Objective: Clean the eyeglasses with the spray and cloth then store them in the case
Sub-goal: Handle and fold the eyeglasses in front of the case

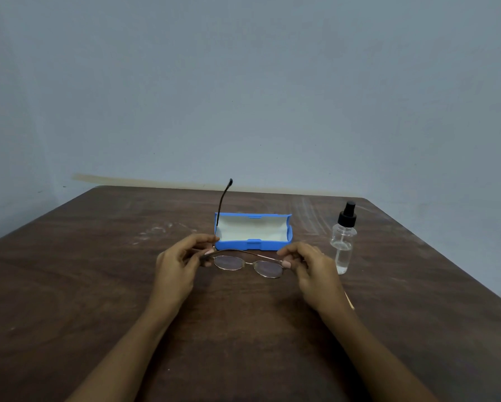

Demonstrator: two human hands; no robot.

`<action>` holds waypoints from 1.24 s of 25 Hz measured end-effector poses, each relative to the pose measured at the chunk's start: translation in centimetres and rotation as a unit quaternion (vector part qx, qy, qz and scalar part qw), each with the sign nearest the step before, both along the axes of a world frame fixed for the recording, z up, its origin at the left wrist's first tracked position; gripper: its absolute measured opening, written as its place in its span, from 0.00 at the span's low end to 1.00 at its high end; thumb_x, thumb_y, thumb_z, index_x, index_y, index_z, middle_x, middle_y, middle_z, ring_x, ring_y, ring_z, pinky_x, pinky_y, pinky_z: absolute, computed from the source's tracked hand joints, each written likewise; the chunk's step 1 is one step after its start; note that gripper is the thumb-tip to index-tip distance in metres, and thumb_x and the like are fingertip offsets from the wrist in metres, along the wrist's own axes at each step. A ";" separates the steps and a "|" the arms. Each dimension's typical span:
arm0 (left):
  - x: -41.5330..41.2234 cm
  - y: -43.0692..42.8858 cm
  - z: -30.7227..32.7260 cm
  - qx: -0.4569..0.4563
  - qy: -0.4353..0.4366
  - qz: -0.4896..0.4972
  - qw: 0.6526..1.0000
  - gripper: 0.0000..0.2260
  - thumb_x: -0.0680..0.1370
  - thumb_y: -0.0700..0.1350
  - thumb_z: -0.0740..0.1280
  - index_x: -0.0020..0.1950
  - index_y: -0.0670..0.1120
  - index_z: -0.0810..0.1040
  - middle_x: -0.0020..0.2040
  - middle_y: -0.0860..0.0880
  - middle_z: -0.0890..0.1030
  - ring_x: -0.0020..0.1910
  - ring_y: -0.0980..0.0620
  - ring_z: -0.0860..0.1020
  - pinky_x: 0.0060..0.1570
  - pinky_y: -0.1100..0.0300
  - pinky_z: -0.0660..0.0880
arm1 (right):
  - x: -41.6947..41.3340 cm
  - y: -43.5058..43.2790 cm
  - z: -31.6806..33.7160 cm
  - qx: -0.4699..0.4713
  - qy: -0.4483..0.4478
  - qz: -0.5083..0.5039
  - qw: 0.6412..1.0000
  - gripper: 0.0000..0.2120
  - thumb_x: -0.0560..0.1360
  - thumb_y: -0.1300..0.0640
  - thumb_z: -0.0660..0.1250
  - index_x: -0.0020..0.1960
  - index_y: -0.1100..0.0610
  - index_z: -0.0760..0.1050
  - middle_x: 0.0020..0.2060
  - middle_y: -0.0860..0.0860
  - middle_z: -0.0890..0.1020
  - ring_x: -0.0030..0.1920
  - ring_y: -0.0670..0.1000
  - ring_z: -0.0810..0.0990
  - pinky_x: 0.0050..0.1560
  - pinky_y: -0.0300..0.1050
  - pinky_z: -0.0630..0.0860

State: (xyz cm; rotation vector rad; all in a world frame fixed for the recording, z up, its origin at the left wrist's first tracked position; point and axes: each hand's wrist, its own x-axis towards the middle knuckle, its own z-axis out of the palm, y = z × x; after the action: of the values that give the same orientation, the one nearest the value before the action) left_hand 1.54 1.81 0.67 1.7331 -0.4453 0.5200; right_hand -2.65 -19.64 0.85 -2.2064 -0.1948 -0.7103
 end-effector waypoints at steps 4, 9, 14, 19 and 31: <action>0.5 0.2 -0.4 0.070 -0.050 0.013 0.996 0.26 0.68 0.23 0.60 0.47 0.53 0.81 0.42 0.63 0.80 0.33 0.59 0.78 0.38 0.76 0.71 | -0.1 0.2 0.0 0.040 0.014 0.008 0.999 0.13 0.72 0.71 0.62 0.47 0.54 0.74 0.35 0.44 0.77 0.38 0.41 0.75 0.42 0.27 0.69; 1.0 0.4 -0.9 0.125 -0.094 0.028 0.987 0.25 0.63 0.24 0.58 0.47 0.47 0.83 0.44 0.60 0.78 0.34 0.61 0.77 0.39 0.77 0.69 | 0.0 0.5 0.0 0.086 0.006 0.021 0.996 0.22 0.72 0.74 0.60 0.43 0.45 0.67 0.36 0.51 0.76 0.39 0.38 0.75 0.41 0.25 0.70; 0.6 -0.1 -0.6 0.033 -0.019 0.006 0.999 0.16 0.71 0.26 0.60 0.42 0.46 0.81 0.36 0.61 0.81 0.29 0.59 0.76 0.36 0.73 0.72 | 0.0 0.2 -0.1 0.122 0.010 0.041 0.992 0.20 0.72 0.70 0.65 0.43 0.43 0.71 0.37 0.47 0.76 0.35 0.38 0.75 0.36 0.31 0.73; 0.6 -0.1 -0.3 -0.073 0.059 -0.037 0.995 0.08 0.72 0.32 0.66 0.39 0.45 0.79 0.27 0.54 0.81 0.27 0.59 0.75 0.34 0.72 0.74 | -0.1 0.0 0.3 0.227 0.008 0.095 0.969 0.16 0.72 0.70 0.65 0.47 0.48 0.78 0.36 0.52 0.77 0.36 0.40 0.78 0.37 0.33 0.76; 0.6 0.0 -0.2 -0.197 0.168 -0.117 0.959 0.09 0.72 0.31 0.64 0.45 0.42 0.80 0.32 0.55 0.84 0.33 0.61 0.80 0.38 0.74 0.75 | 0.5 -0.2 0.0 0.417 0.042 0.127 0.899 0.12 0.69 0.74 0.65 0.47 0.59 0.74 0.37 0.55 0.81 0.34 0.43 0.81 0.40 0.33 0.79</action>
State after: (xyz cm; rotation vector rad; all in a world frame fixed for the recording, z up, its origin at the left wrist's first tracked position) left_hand 2.17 1.79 0.49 1.3257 -0.2752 0.1242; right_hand -2.13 -19.85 0.89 -1.3508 -0.0998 -0.4290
